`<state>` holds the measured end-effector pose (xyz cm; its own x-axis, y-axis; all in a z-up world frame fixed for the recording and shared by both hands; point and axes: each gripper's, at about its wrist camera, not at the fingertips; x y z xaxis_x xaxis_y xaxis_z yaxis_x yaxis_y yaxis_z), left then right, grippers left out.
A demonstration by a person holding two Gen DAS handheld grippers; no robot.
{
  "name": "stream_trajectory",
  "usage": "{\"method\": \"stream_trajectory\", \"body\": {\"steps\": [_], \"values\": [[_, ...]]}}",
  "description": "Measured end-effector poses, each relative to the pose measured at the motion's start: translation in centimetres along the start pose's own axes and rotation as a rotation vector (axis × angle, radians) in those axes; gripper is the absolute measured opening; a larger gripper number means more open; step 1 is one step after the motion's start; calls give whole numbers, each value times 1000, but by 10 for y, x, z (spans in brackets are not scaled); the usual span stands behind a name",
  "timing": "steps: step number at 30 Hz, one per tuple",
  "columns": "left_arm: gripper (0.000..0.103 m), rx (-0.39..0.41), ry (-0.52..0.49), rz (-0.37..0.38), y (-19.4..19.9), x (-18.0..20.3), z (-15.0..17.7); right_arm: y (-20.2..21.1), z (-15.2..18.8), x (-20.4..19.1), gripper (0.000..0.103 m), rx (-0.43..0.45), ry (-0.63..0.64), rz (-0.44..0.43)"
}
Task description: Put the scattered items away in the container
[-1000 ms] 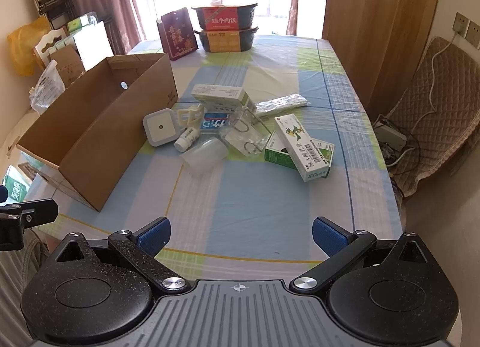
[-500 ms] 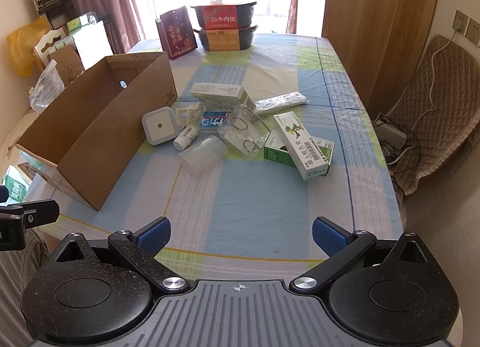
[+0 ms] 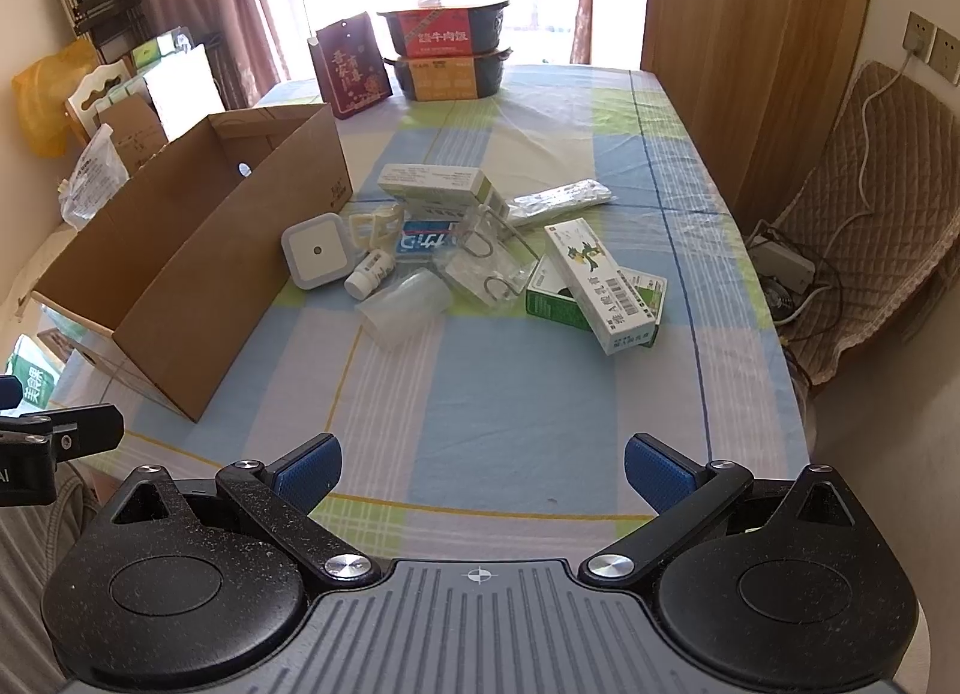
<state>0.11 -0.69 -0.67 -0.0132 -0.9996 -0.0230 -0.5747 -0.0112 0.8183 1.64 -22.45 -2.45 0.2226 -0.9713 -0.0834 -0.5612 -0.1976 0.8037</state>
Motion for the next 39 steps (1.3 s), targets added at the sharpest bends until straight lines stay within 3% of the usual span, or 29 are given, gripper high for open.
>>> {"method": "stream_trajectory", "body": {"steps": [22,31,39], "values": [[102,-16,-48,16,-13,12,-2,-4,2,11,103,-11,-16,0],[102,-2,-154,29,-19,28,-2,-9,2,21,103,-22,-29,3],[102,35,-324,54,-29,41,-3,-17,0,34,103,-34,-48,11]]}}
Point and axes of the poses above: each gripper's, at about its wrist camera, not at the fingertips, and y roughly against the way its jaws point, x to its right, z to its underside
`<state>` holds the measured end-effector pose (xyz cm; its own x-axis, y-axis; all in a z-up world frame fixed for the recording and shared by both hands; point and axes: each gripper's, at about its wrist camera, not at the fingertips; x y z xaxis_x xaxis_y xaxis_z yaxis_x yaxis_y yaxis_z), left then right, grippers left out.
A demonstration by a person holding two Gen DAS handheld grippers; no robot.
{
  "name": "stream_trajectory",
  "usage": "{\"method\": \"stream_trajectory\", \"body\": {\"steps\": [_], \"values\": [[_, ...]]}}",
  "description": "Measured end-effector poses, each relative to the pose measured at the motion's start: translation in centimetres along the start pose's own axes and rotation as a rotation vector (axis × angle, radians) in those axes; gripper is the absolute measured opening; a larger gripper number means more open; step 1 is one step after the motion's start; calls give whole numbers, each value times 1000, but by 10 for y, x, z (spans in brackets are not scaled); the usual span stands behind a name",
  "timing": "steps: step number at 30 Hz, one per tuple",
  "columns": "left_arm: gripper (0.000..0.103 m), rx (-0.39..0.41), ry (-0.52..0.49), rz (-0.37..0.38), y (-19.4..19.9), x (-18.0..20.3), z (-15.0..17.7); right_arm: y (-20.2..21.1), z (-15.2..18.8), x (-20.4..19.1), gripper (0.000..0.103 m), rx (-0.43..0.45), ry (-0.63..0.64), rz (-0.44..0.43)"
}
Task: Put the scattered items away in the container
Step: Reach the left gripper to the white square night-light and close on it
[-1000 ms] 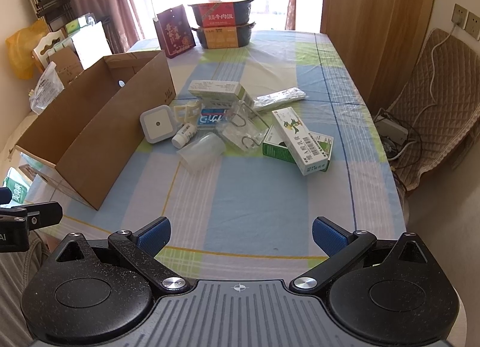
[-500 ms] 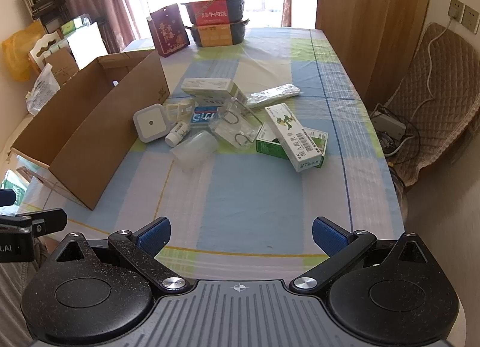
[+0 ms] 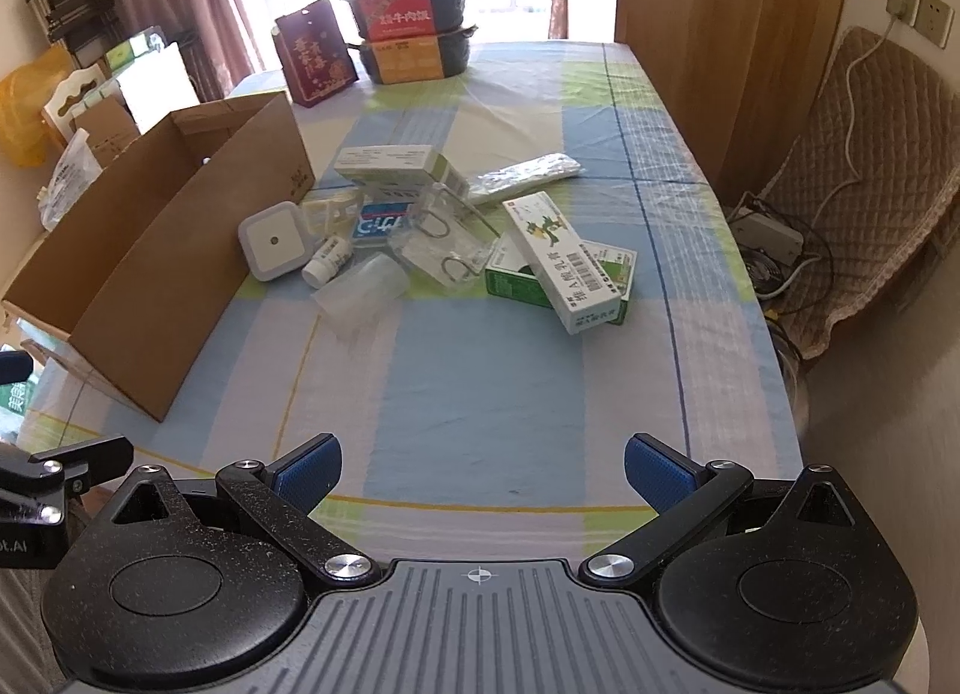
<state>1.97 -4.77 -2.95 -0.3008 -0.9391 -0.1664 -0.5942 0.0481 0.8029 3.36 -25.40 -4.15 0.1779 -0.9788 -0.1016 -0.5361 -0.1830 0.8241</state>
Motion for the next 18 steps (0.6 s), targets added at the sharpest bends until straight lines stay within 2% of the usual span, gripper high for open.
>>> {"method": "stream_trajectory", "body": {"steps": [4,10,13,16,18], "values": [[102,38,-163,-26,-8,6,-3,-5,-4,9,103,0,-23,-1],[102,86,-510,-76,-27,14,-15,-15,-11,20,103,-4,-58,-8],[102,86,-656,-91,-47,13,-25,-22,-14,25,103,-12,-71,-9],[102,75,-755,-109,-66,10,-37,-31,-21,32,103,-14,-78,-7],[102,65,-787,-107,-78,6,-46,-37,-26,37,103,-13,-84,-7]]}}
Point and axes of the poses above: each gripper's, at about its wrist camera, not at the fingertips, and y roughly against the way its jaws point, x to its right, z to its underside
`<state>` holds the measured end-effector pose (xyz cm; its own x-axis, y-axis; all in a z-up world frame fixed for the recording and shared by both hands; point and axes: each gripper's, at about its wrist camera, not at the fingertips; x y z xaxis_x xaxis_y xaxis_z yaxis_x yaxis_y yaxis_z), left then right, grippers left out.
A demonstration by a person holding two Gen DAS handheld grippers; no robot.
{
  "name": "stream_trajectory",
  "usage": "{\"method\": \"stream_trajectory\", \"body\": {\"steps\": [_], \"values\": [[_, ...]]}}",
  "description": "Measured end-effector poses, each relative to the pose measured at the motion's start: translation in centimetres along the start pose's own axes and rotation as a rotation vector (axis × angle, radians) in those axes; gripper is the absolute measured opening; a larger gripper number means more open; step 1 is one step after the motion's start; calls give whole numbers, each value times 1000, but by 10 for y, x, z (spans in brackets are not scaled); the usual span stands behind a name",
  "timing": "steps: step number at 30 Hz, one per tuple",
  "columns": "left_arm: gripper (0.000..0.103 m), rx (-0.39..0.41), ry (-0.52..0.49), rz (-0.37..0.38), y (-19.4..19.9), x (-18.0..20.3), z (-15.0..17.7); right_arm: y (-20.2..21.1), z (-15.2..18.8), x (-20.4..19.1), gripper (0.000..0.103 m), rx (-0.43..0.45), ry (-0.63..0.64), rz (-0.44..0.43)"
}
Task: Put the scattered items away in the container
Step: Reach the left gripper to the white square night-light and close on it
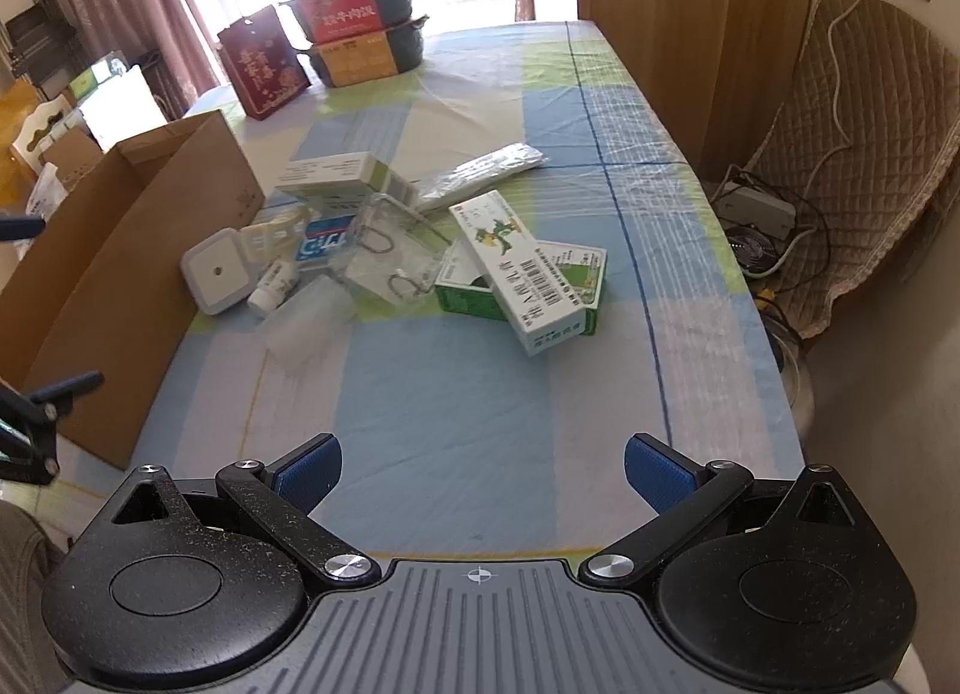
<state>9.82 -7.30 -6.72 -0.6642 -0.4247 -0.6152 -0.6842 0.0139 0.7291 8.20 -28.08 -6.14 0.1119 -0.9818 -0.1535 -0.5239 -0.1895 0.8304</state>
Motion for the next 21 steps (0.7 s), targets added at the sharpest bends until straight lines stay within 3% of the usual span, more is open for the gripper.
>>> {"method": "stream_trajectory", "body": {"steps": [21], "values": [[99,-41,-203,40,-82,-13,-21,-52,-46,33,103,-1,-30,-16]]}}
Point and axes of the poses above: each gripper's, at about its wrist camera, not at the fingertips, and y roughly against the way its jaws point, x to its right, z to its underside
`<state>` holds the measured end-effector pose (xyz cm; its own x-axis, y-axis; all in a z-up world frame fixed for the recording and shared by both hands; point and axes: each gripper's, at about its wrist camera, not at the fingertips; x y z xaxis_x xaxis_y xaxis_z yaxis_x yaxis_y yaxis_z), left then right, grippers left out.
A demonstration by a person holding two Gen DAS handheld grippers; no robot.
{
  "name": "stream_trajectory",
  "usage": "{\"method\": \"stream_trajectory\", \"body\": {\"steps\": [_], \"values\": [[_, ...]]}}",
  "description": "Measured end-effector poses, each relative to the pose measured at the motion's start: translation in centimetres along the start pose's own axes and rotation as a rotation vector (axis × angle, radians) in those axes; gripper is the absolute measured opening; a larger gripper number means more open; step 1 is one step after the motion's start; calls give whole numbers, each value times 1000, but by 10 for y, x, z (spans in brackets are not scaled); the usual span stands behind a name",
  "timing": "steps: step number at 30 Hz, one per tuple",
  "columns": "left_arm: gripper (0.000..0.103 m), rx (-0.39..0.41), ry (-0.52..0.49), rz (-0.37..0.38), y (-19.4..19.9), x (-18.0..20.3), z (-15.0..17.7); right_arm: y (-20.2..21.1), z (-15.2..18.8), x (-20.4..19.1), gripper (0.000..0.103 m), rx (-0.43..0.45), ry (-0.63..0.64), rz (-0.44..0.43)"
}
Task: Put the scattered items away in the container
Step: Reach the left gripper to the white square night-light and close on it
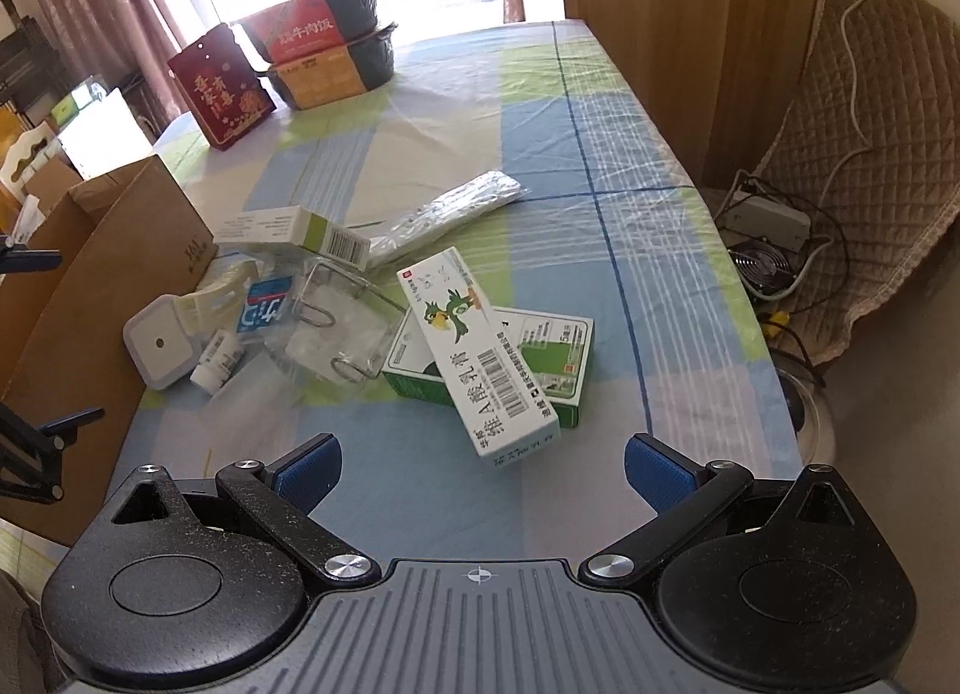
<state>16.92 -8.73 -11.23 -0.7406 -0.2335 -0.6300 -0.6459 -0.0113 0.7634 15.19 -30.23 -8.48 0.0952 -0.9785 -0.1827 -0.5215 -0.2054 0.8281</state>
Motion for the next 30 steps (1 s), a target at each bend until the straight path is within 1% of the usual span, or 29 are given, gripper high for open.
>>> {"method": "stream_trajectory", "body": {"steps": [7,12,14,17,19,23,28,29,30], "values": [[99,-9,-53,10,-15,1,-6,-9,-3,5,103,-8,-26,-14],[97,-43,-127,21,-31,5,-7,-15,-5,9,103,-13,-48,-26],[95,-55,-153,37,-38,4,-8,-17,-7,12,103,-15,-67,-39],[94,-88,-180,77,-51,2,-11,-21,-10,14,103,-22,-88,-52],[94,-131,-139,147,-63,-6,-17,-23,-11,14,103,-28,-95,-58],[94,-234,-2,258,-91,-28,-27,-28,-14,15,103,-39,-101,-65],[88,-307,35,287,-116,-36,-31,-31,-14,19,103,-48,-121,-61],[79,-317,43,295,-120,-37,-31,-31,-14,20,103,-48,-125,-60],[73,-326,51,304,-123,-37,-31,-31,-14,21,103,-47,-130,-58]]}}
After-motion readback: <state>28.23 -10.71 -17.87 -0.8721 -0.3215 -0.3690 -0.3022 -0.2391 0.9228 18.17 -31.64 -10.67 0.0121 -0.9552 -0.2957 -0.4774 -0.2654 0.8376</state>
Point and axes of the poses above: each gripper's, at about its wrist camera, not at the fingertips, and y roughly against the way its jaws point, x to its right, z to its underside
